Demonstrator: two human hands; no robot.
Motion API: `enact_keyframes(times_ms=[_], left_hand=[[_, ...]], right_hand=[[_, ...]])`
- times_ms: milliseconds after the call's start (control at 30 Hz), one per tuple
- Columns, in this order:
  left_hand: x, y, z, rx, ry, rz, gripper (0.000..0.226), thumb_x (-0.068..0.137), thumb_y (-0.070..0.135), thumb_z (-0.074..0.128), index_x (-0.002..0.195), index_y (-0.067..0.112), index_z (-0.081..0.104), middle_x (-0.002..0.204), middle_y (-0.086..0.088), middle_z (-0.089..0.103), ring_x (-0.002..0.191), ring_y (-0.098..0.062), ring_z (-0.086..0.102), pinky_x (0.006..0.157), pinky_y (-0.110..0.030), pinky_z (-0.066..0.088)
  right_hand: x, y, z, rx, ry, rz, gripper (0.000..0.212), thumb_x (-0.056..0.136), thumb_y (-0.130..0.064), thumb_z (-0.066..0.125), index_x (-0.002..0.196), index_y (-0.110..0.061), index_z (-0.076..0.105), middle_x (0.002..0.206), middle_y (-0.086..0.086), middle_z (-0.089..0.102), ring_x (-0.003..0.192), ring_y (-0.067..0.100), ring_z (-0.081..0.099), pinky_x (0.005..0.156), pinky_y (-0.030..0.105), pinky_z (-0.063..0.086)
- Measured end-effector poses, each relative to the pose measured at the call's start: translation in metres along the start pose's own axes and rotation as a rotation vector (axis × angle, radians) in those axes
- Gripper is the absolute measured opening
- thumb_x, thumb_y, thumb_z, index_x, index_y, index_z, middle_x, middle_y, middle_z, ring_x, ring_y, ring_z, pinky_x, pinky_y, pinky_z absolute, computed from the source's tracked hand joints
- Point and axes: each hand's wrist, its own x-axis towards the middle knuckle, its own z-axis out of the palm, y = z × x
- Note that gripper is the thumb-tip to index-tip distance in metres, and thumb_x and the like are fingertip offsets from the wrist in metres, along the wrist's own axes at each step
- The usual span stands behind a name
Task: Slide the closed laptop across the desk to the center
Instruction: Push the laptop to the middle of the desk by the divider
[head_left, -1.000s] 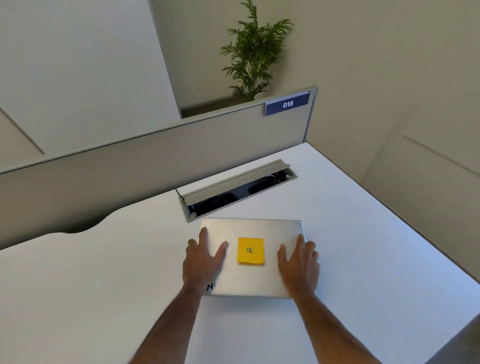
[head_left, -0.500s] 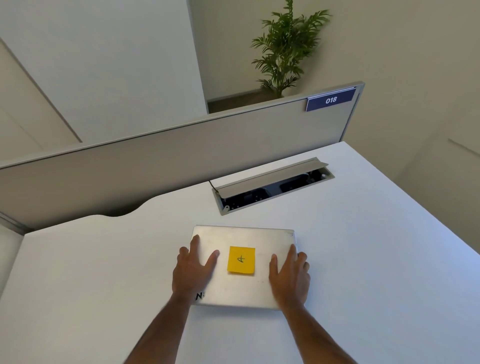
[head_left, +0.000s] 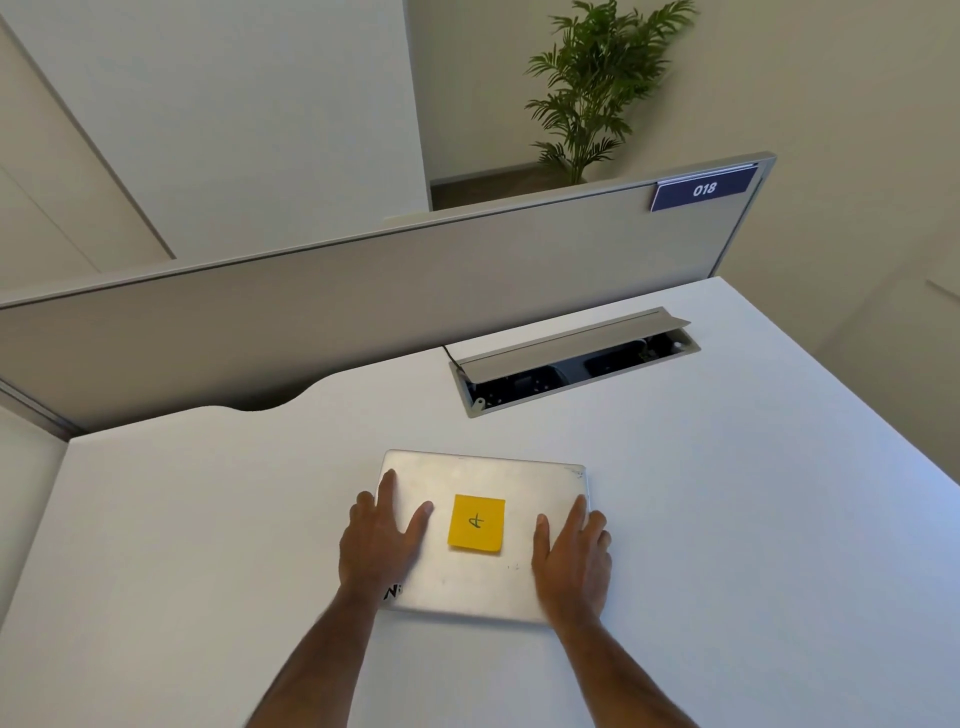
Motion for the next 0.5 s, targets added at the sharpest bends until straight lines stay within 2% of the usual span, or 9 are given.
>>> enact_keyframes(times_ms=[167,267,367,500], left_hand=[[0.0022,-0.0060,0.0004,0.049,0.003,0.024,0.084,0.090,0.075,0.041,0.154,0.025,0.022,0.114,-0.006,0.052,0.111,-0.028,0.055,0.079,-0.043,0.053],[0.0054,-0.0044,-0.0012,0.063,0.008,0.014,0.092,0.090,0.074,0.043,0.155,0.014,0.020,0.121,-0.009,0.056,0.113,-0.030,0.056,0.080,-0.044,0.053],[0.0073,-0.0026,-0.0028,0.103,0.002,0.008,0.095,0.089,0.075,0.045,0.151,0.005,0.025,0.126,-0.009,0.058,0.113,-0.030,0.057,0.080,-0.044,0.053],[0.0093,-0.0022,-0.0042,0.150,-0.015,0.017,0.091,0.087,0.078,0.043,0.142,0.006,0.033,0.119,-0.007,0.060,0.107,-0.029,0.056,0.075,-0.043,0.051]], right_hand=[[0.0003,-0.0040,0.0039,-0.038,0.001,0.002,0.064,0.097,-0.049,0.048,0.143,-0.004,0.043,0.112,0.015,0.054,0.090,0.032,0.058,0.069,0.043,0.055],[0.0014,-0.0063,0.0041,-0.057,-0.013,0.008,0.065,0.098,-0.051,0.046,0.143,-0.005,0.042,0.112,0.015,0.054,0.090,0.032,0.058,0.070,0.043,0.055],[0.0010,-0.0082,0.0042,-0.077,-0.017,0.010,0.065,0.097,-0.050,0.047,0.142,-0.004,0.044,0.110,0.015,0.055,0.089,0.032,0.058,0.069,0.043,0.054],[0.0026,-0.0090,0.0039,-0.113,-0.021,0.004,0.065,0.097,-0.050,0.046,0.142,-0.003,0.046,0.110,0.015,0.057,0.089,0.032,0.059,0.070,0.042,0.053]])
